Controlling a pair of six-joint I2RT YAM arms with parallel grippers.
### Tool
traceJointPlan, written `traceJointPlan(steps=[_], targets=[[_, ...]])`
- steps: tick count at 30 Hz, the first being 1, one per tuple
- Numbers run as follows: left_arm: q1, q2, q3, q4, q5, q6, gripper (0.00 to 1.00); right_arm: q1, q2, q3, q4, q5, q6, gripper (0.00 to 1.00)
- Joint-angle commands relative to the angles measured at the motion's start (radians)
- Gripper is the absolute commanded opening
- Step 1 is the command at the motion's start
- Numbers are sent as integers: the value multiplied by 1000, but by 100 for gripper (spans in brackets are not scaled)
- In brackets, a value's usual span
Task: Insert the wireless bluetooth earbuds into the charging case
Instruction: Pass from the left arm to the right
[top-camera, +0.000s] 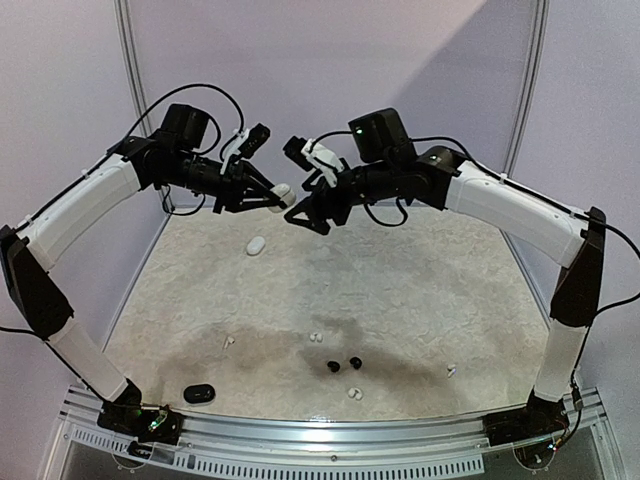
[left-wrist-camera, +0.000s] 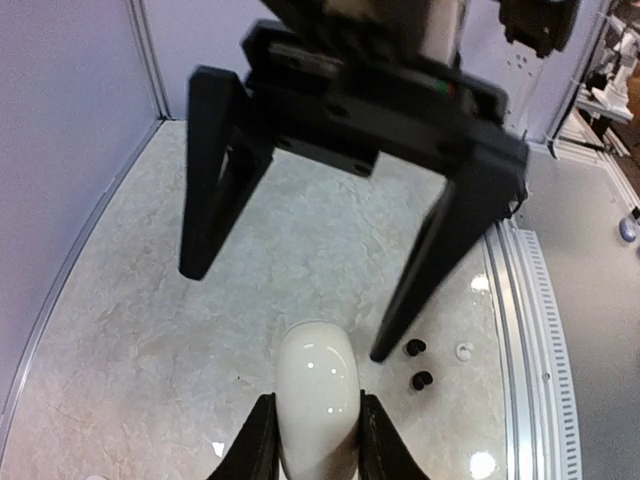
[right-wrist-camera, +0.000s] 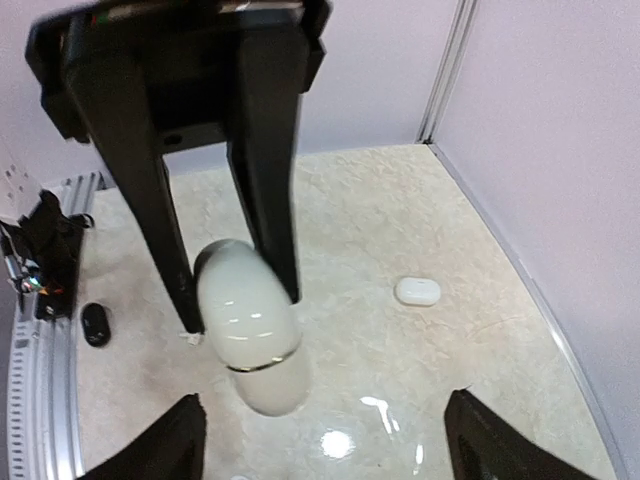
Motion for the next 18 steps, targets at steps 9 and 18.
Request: traceJointPlan(steps=[9,18], targets=[[-43,21,50,-264,14,312,0,-15,36,42,-74,-308,105,49],[-52,22,51,-248,13,275,0,-14,72,79,-78,-374,116,31]])
